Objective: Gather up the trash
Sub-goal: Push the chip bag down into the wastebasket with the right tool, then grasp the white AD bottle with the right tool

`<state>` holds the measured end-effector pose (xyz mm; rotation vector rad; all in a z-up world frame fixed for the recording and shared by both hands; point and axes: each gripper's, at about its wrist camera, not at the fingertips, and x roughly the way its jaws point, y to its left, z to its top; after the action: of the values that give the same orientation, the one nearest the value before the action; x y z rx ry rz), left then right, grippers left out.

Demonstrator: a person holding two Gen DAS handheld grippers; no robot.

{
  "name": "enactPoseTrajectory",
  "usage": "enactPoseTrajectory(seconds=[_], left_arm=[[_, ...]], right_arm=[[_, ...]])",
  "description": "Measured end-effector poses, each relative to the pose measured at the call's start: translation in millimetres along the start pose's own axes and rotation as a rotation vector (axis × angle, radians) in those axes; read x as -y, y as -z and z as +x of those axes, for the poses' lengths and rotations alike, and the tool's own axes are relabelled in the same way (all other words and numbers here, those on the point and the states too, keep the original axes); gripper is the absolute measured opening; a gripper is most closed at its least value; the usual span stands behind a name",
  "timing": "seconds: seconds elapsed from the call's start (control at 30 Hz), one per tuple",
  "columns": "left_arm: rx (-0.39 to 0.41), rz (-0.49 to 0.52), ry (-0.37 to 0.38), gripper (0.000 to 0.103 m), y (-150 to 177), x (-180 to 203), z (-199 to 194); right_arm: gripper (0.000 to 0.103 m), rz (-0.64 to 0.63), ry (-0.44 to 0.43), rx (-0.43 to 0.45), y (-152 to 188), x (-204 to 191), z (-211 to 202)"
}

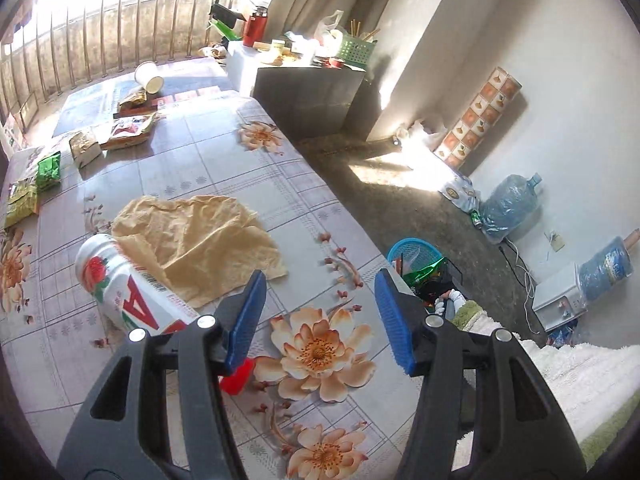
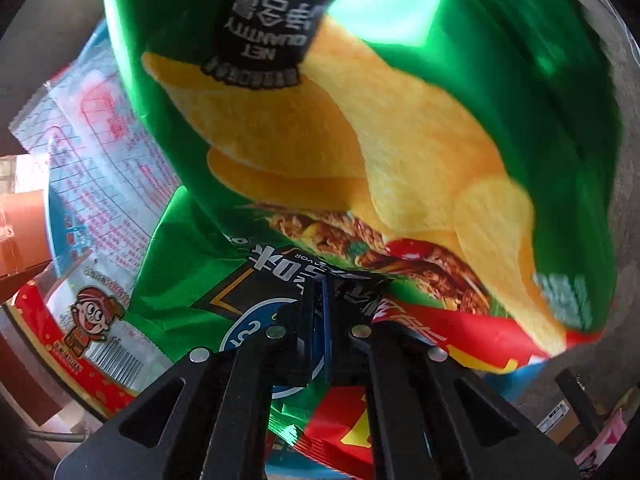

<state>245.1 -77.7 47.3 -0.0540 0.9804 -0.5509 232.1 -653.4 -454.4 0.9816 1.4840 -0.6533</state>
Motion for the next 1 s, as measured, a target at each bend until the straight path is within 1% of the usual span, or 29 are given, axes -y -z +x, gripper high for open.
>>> enactPoseTrajectory(seconds=[0.07,0.13,0.2,0.27,0.3,0.33,0.37,0.4,0.43,0.53,0.63,0.7,0.8,0.87,0.93,1.0], left_arm=[[0.010,-0.030,-0.045,0.053,4,-16,-11],[0.020,-0.062,-0.070,0.053,8,-32,-19],[0.032,-0.099,-0.086,0.054,12,-48,-28],[0.044,-0.122,-0.084,0.054,16,-56,-34],[0.048,-0.128,-0.087,0.055,19,-58,-35],[0.052,-0.132,-0.088,0.055,20,-61,-36],[0.053,-0.135,-0.084,0.056,23,-64,-37],[0.055,-0.140,-0.078,0.057,25,-65,-38],[0.058,-0.148,-0.071,0.057,26,-67,-39],[0.069,-0.172,-0.053,0.057,33,-74,-42],[0.084,-0.215,-0.044,0.058,43,-85,-46],[0.088,-0.260,-0.047,0.059,52,-97,-49],[0.089,-0.312,-0.072,0.060,65,-112,-49],[0.092,-0.335,-0.094,0.061,72,-121,-49],[0.098,-0.353,-0.120,0.061,77,-129,-48],[0.103,-0.372,-0.132,0.061,81,-137,-47]], right_arm=[[0.002,-0.010,0.049,-0.018,-4,-9,14],[0.003,-0.023,0.092,-0.011,-6,-15,21],[0.003,-0.022,0.104,-0.005,-7,-17,18],[0.007,-0.017,0.075,0.010,-4,-15,4],[0.009,-0.020,0.059,0.033,0,-14,-7],[0.017,-0.032,0.038,0.059,4,-12,-19],[0.022,-0.048,0.019,0.085,9,-11,-32],[0.030,-0.062,-0.001,0.110,16,-9,-46],[0.036,-0.072,-0.026,0.135,22,-6,-60],[0.042,-0.098,-0.126,0.189,43,3,-99],[0.043,-0.108,-0.190,0.256,63,13,-137],[0.043,-0.114,-0.228,0.316,84,15,-166],[0.043,-0.179,-0.312,0.424,131,3,-210],[0.043,-0.268,-0.371,0.490,163,-16,-245],[0.049,-0.368,-0.432,0.535,198,-39,-281],[0.052,-0.496,-0.489,0.562,235,-71,-311]])
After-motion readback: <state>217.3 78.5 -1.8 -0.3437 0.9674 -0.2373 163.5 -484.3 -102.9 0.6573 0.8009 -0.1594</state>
